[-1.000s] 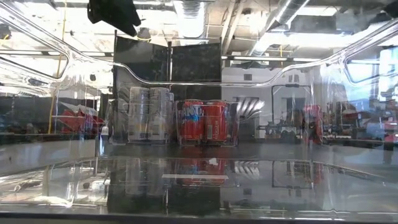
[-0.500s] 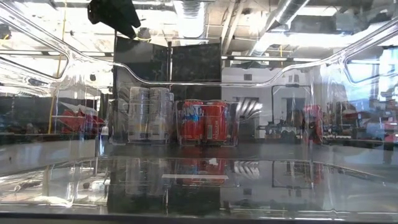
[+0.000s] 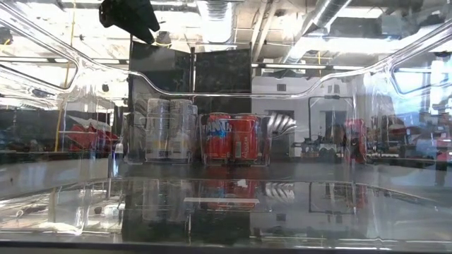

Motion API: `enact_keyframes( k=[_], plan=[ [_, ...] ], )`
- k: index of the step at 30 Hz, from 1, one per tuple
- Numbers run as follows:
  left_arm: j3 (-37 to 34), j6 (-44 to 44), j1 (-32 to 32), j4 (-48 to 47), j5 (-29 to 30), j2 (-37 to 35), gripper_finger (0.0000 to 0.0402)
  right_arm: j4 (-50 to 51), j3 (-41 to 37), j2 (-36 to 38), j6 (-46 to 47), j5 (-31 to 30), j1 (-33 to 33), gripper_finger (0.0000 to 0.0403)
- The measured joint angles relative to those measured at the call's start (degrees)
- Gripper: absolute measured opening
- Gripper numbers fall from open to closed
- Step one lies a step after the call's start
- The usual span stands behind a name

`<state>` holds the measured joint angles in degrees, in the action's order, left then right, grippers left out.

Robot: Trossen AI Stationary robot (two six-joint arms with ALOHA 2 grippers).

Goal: Sort soda cans
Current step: Put the bottom right red soda can into the bottom transparent bin

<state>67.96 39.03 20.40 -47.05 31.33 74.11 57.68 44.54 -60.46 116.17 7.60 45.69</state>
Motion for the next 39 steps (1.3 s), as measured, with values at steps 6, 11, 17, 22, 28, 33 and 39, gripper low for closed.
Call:
enact_keyframes(
  k=[6, 11, 17, 22, 28, 33, 39],
  plan=[
    [0.0, 0.64, -0.02, 0.0, 0.0, 0.0, 0.0201, 2.31, 6.14, -0.06, -4.71, -4.1, -4.62, 0.027],
    [0.0, 0.98, -0.02, 0.0, 0.02, 0.0, 0.0201, 2.71, 14.2, -2.22, -12.83, -8.2, -10.71, 0.027],
    [0.02, 1.47, -0.02, 0.04, -0.02, 0.0, 0.0201, 3.23, 27.22, -10.74, -26.47, -8.19, -17.07, 0.0271],
    [0.02, 2.52, -0.02, 0.02, -0.57, 0.0, 0.0201, 3.52, 39.9, -19.07, -36.75, -8.23, -19.87, 0.0273],
    [0.02, 3.07, -0.02, 0.0, -3.41, 0.0, 0.0201, 4.31, 50.62, -29.73, -46.61, -7.05, -21.54, 0.0274],
    [0.04, 5.04, 0.23, 0.0, -4.39, 0.0, 0.0201, 7.28, 55.33, -37.31, -51.72, -4.26, -21.51, 0.0274],
    [0.07, 8.84, 1.52, 0.15, -2.46, 0.02, 0.0201, 8.35, 57.92, -43.35, -52.16, -3.16, -20.71, 0.0274]
  ],
)
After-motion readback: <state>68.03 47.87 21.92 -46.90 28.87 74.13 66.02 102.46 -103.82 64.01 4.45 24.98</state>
